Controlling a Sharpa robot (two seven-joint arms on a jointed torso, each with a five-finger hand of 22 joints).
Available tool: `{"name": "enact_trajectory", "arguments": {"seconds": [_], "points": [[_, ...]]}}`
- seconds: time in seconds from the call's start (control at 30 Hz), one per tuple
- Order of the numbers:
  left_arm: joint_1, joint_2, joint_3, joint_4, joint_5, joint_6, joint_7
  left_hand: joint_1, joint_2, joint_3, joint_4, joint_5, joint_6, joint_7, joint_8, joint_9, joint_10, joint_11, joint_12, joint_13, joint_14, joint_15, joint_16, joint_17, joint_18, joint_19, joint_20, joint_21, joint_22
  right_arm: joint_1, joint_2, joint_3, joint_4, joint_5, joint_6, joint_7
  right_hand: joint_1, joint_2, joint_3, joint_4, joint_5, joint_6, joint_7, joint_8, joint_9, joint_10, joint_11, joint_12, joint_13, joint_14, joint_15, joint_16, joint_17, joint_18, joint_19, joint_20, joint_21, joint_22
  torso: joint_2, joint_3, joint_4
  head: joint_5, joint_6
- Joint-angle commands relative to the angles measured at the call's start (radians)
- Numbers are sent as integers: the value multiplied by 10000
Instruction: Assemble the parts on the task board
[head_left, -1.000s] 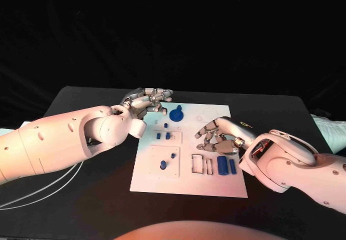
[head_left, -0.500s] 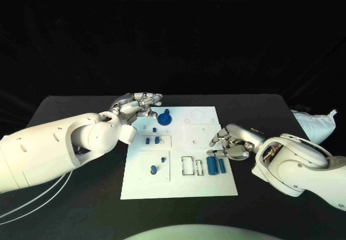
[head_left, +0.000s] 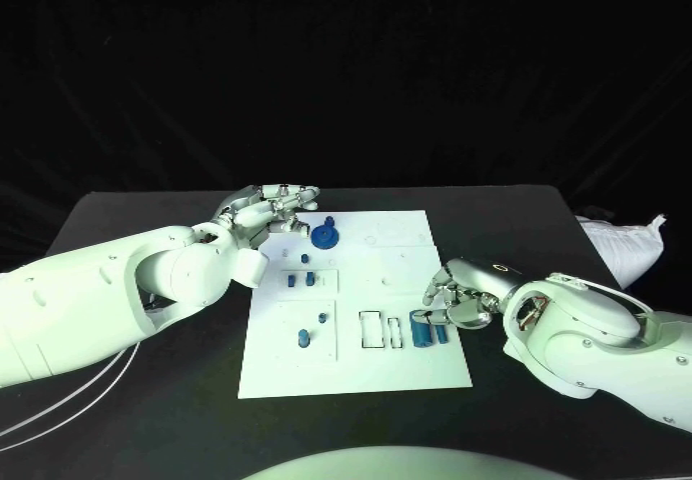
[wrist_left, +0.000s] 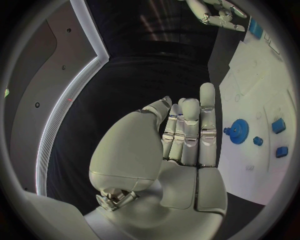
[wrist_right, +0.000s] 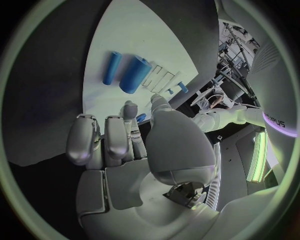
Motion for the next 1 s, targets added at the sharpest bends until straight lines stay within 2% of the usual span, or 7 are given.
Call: {"name": "enact_trajectory", "arguments": {"seconds": [0.03, 0.23, 0.63, 0.87, 1.0], "points": [[-12, 0, 4, 13, -29, 224, 28, -37, -36, -54, 23, -31, -58, 24, 34, -11, -78, 25, 34, -9, -88, 7, -47, -9, 189, -30, 7, -41, -16, -27, 36, -3, 52, -910, 664, -686, -83, 12, -69, -2, -72, 7, -58, 65, 30, -28, -51, -35, 38, 321, -67, -19, 14, -139, -56, -37, -28, 19, 4, -2, 5, 1, -21], [-20, -16, 3, 4, -29, 241, 28, -52, -27, -63, 38, -31, -64, 25, 44, -12, -81, 26, 40, -12, -89, 9, -48, -12, 189, -30, 8, -47, -20, -47, 71, -3, 115, -1430, 821, -945, -138, 30, -176, 8, -123, 40, -78, 139, 90, 39, -67, 27, 151, 332, -77, 20, 63, -150, -31, -44, 0, 81, -5, 1, 1, 13, -50], [-42, -25, 2, 4, -29, 192, 107, -54, -27, -65, 40, -31, -67, 25, 46, -12, -83, 27, 41, -13, -86, 9, -43, -5, 189, -29, 9, -48, -21, -159, 251, -3, 83, -1681, 1172, -1158, -216, 149, -383, 8, -375, 61, -122, 279, 229, 202, -104, 149, 393, 365, -107, 137, 201, -183, 48, -67, 88, 258, -5, -4, -5, -18, -33], [-44, -36, 2, 0, -29, 103, 153, -42, -18, -62, 35, -27, -70, 20, 55, -13, -84, 22, 48, -15, -82, 8, -35, 3, 190, -27, 9, -52, -24, -308, 458, -3, -45, -1721, 1340, -1176, -25, 369, -393, -22, -284, 40, -140, 353, 324, 248, -124, 143, 484, 373, -121, 175, 249, -196, 73, -80, 122, 325, 2, -3, 23, -13, -37], [-44, -52, 2, -10, -29, 70, 166, -29, -15, -58, 27, -24, -71, 16, 62, -13, -83, 18, 53, -16, -76, 6, -26, 15, 191, -25, 9, -54, -25, -341, 516, -3, -121, -1751, 1440, -1194, 19, 399, -397, -29, -267, 40, -144, 366, 342, 263, -128, 148, 508, 379, -125, 201, 280, -202, 89, -82, 140, 360, -7, -6, 8, 7, -42]]}}
